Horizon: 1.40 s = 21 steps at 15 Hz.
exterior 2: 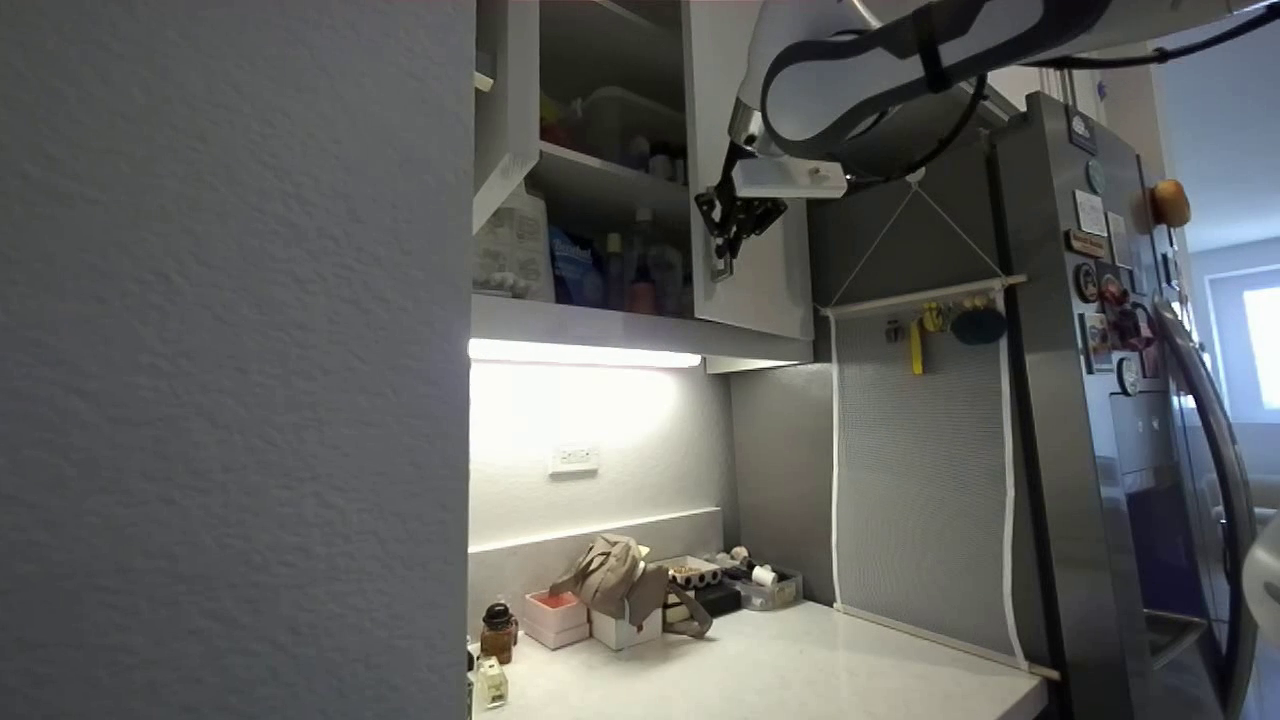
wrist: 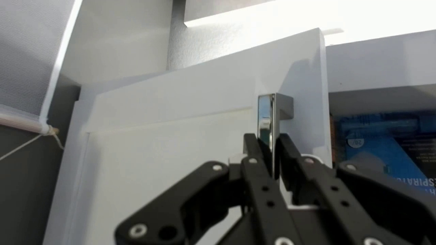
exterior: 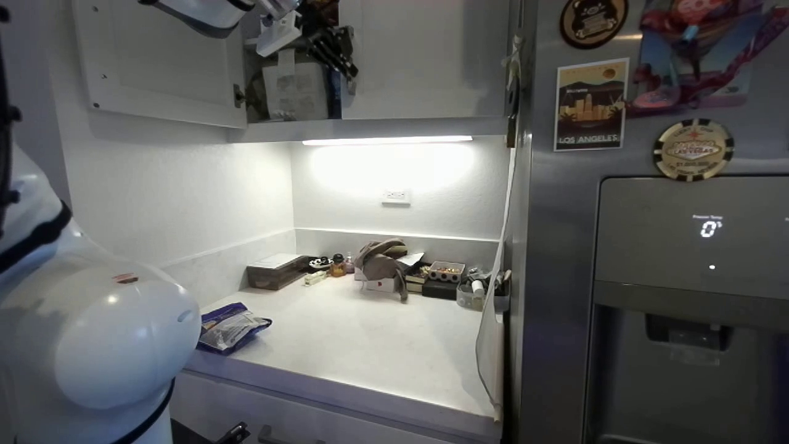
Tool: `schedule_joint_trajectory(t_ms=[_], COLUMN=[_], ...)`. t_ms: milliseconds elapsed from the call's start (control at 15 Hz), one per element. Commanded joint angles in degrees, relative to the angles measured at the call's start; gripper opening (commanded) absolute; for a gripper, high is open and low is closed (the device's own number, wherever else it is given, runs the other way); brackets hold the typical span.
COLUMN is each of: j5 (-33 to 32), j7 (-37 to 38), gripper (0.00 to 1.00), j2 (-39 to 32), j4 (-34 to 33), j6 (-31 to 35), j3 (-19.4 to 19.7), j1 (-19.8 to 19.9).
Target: Open the left and right door of the upper cabinet
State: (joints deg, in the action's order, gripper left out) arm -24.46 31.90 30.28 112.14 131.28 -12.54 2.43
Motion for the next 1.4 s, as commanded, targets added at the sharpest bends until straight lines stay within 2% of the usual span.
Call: schedule_joint_trajectory(t_ms=[0, 400, 933, 1133, 1333], j5=[3.61, 3.67, 3.21, 3.28, 4.59], j7=[-3.83, -4.78, -4.31, -3.47, -5.7], gripper=[0.05, 0.05, 0.05, 0.05, 0.05], j2=[6.39, 11.23, 15.92, 16.27, 15.57], j4=[1.59, 1.49, 1.49, 1.54, 2.36], j6=[-7.97, -18.78, -29.0, -30.55, -25.96], j3=[-0.79, -0.41, -1.21, -1.82, -1.28], j1=[-0.51, 0.7, 2.04, 2.28, -0.2])
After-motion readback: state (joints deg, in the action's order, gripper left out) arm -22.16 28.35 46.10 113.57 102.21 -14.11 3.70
